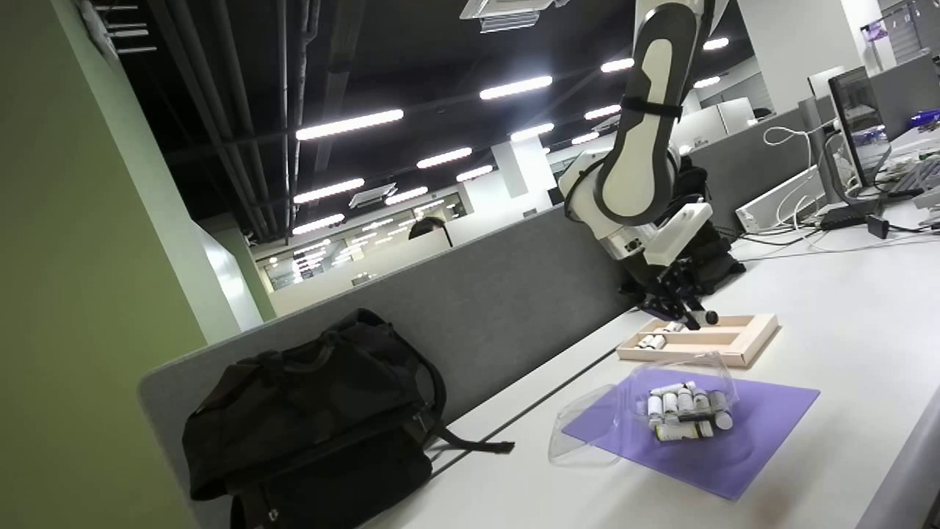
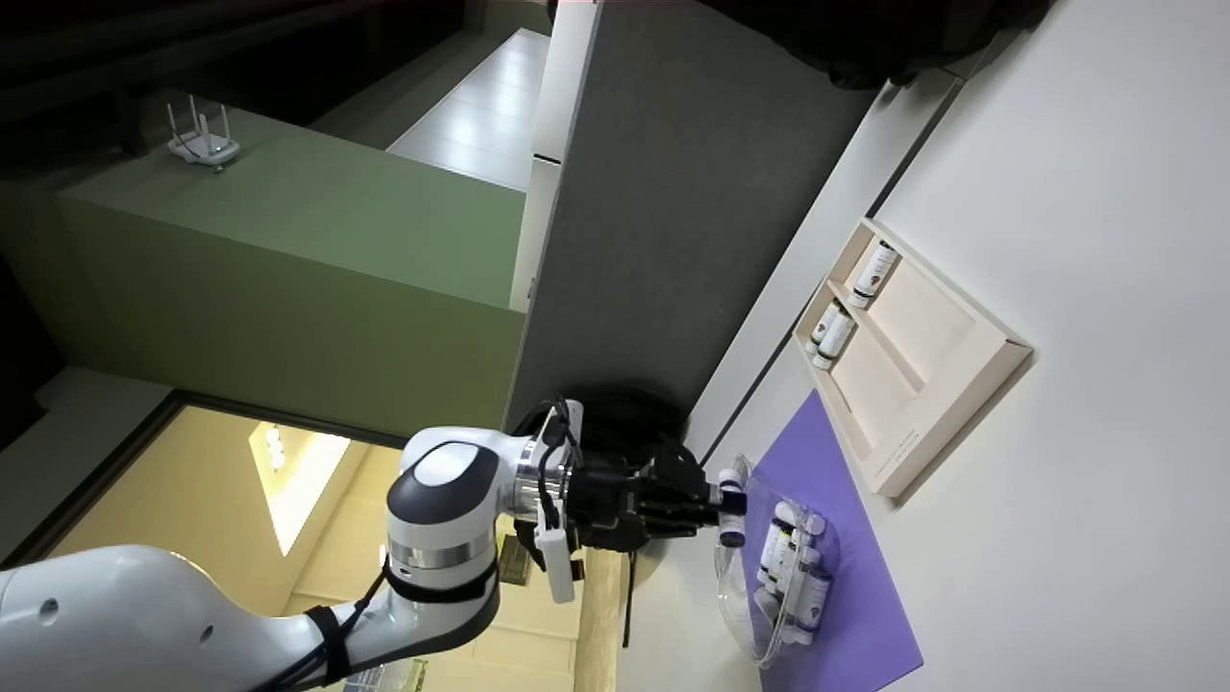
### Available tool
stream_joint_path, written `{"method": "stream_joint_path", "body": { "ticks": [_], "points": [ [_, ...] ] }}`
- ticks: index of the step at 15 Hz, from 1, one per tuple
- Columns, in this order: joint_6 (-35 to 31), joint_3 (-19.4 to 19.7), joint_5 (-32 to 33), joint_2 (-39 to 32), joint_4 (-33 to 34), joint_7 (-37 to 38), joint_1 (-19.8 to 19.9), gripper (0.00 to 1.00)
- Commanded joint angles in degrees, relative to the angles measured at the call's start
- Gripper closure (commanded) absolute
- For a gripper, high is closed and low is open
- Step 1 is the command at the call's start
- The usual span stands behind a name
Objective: Pick up the bottle from the bowl and put it in the first segment of the tray
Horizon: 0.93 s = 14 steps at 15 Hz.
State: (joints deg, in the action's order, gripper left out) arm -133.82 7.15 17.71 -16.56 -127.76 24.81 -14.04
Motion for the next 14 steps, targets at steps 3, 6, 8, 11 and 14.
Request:
{"method": "stream_joint_path", "body": {
  "ticks": [3,6,8,11,14],
  "points": [
    [1.55,-2.10,1.23,0.28,1.02,-1.02,2.20,0.63],
    [1.63,-2.19,1.32,0.20,1.02,-1.13,2.18,0.63],
    [1.67,-2.21,1.38,0.20,1.02,-1.15,2.17,0.88],
    [-1.47,-3.42,4.15,-4.52,7.31,-14.83,4.89,0.88],
    [-1.19,-4.40,3.99,-9.97,15.95,-28.14,8.11,0.88]
  ]
}}
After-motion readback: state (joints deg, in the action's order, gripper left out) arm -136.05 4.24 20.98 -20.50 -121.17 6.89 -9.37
